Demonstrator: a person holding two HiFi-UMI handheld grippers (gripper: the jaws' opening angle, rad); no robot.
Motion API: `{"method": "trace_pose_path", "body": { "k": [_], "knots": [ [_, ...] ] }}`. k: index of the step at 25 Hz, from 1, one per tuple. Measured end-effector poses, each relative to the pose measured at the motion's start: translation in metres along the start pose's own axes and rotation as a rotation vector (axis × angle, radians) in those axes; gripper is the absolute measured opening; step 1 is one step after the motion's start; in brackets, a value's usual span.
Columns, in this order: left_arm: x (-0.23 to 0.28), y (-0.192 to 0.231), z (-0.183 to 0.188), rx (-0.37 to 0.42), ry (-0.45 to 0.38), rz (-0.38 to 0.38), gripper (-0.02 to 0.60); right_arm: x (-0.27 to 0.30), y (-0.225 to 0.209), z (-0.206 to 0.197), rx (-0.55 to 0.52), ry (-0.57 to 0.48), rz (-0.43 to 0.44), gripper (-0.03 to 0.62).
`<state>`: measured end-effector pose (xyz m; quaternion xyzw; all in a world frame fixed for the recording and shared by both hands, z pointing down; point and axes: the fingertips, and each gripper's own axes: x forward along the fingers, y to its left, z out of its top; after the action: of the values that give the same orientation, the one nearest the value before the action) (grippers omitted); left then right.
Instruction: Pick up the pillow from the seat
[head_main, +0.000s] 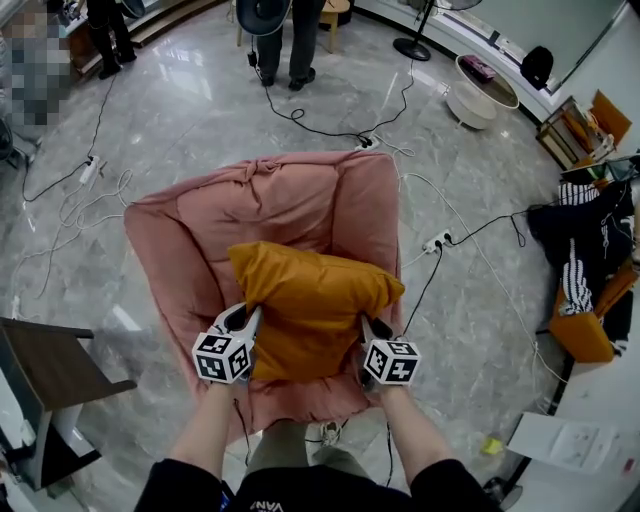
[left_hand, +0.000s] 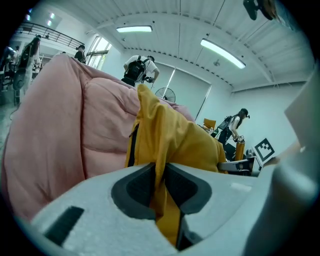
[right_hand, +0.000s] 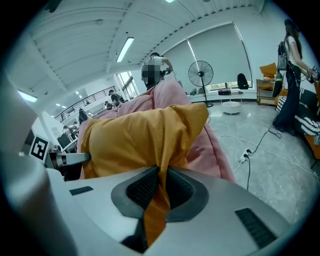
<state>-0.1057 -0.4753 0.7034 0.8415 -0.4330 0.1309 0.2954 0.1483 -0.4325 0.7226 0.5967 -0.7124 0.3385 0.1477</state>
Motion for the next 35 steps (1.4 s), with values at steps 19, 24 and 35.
{"method": "trace_pose_path", "body": {
  "k": [19,24,35],
  "knots": [
    [-0.103,-0.094,-0.056,0.068,-0.021,0.077,0.046,-0.124,-0.002,-0.077,-0.072,0.046,0.041,0.029],
    [-0.128,-0.113,-0.071,0.060,-0.020,0.109,0.043,-0.151,-0.001,-0.093,-0.087,0.058,0.061,0.025],
    [-0.175,-0.148,-0.090,0.057,-0.027,0.164,0.040,-0.200,0.005,-0.113,-0.087,0.049,0.107,0.025]
  ]
}}
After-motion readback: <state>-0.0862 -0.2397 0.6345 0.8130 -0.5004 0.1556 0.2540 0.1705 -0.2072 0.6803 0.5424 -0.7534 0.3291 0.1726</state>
